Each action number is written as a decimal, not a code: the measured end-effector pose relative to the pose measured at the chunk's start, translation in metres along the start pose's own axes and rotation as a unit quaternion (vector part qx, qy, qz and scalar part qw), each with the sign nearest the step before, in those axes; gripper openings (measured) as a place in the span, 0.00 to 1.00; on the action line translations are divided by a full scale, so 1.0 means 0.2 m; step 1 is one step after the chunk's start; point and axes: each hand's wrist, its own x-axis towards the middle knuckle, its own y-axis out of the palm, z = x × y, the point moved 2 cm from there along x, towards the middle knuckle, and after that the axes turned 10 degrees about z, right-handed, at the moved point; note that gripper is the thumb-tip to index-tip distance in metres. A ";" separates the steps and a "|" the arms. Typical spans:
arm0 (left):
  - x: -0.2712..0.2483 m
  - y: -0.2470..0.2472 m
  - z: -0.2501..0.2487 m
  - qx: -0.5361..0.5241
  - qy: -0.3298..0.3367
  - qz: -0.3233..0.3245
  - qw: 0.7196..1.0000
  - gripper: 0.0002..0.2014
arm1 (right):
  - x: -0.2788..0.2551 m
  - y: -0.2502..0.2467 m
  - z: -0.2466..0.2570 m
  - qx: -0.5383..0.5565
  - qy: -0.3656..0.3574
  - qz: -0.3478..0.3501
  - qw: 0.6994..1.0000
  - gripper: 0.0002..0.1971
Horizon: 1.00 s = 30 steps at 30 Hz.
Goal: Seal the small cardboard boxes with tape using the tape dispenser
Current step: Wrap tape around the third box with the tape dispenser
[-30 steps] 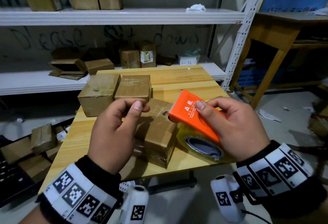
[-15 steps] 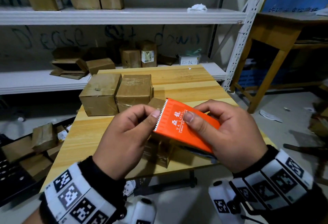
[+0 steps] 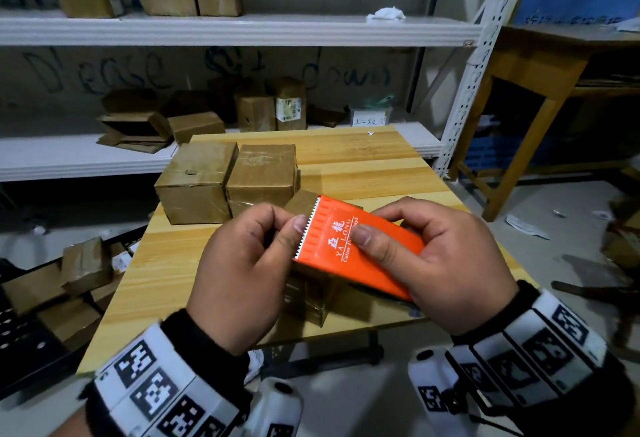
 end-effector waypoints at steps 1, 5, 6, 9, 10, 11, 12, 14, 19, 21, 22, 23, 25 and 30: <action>0.00 0.00 0.00 0.008 -0.002 -0.001 1.000 0.11 | 0.00 0.00 0.00 -0.004 0.001 0.004 1.000 0.27; 0.00 -0.01 -0.01 0.014 -0.003 -0.008 1.000 0.13 | 0.01 -0.02 0.01 -0.020 0.003 0.026 0.999 0.29; -0.01 -0.02 -0.02 0.016 -0.003 -0.008 1.000 0.15 | 0.02 -0.02 0.01 -0.024 0.005 0.028 0.999 0.29; -0.01 -0.02 -0.02 0.022 -0.004 -0.014 1.000 0.17 | 0.02 -0.02 0.00 -0.029 0.006 0.034 0.999 0.28; 0.00 -0.02 -0.02 0.026 -0.004 -0.017 1.000 0.16 | 0.02 -0.02 0.00 -0.033 0.006 0.036 0.999 0.27; 0.00 -0.02 -0.02 0.031 -0.004 -0.019 0.999 0.15 | 0.02 -0.02 0.00 -0.037 0.006 0.037 0.999 0.27; 0.00 -0.01 -0.02 0.036 -0.004 -0.022 0.999 0.14 | 0.02 -0.02 0.00 -0.040 0.006 0.038 0.998 0.27; 0.00 -0.01 -0.01 0.042 -0.006 -0.024 0.999 0.12 | 0.02 -0.02 0.00 -0.043 0.008 0.039 0.998 0.27; 0.01 -0.01 0.01 0.043 -0.006 -0.026 0.999 0.12 | 0.02 -0.03 0.00 -0.041 0.004 0.046 0.998 0.25; 0.01 -0.01 0.01 0.047 -0.003 -0.029 0.998 0.11 | 0.02 -0.03 0.00 -0.044 0.005 0.047 0.998 0.28; 0.01 -0.01 0.01 0.052 0.000 -0.031 0.998 0.11 | 0.03 -0.03 0.00 -0.047 0.007 0.046 0.998 0.28; 0.01 -0.01 0.01 0.053 0.002 -0.032 0.998 0.10 | 0.03 -0.03 -0.01 -0.049 0.008 0.047 0.998 0.28; 0.01 -0.02 0.01 0.045 0.000 -0.032 0.998 0.09 | 0.03 -0.04 -0.01 -0.055 0.011 0.050 0.997 0.26; 0.03 -0.07 0.02 0.024 -0.018 -0.046 0.998 0.09 | 0.03 -0.07 -0.05 -0.073 0.021 0.034 0.997 0.30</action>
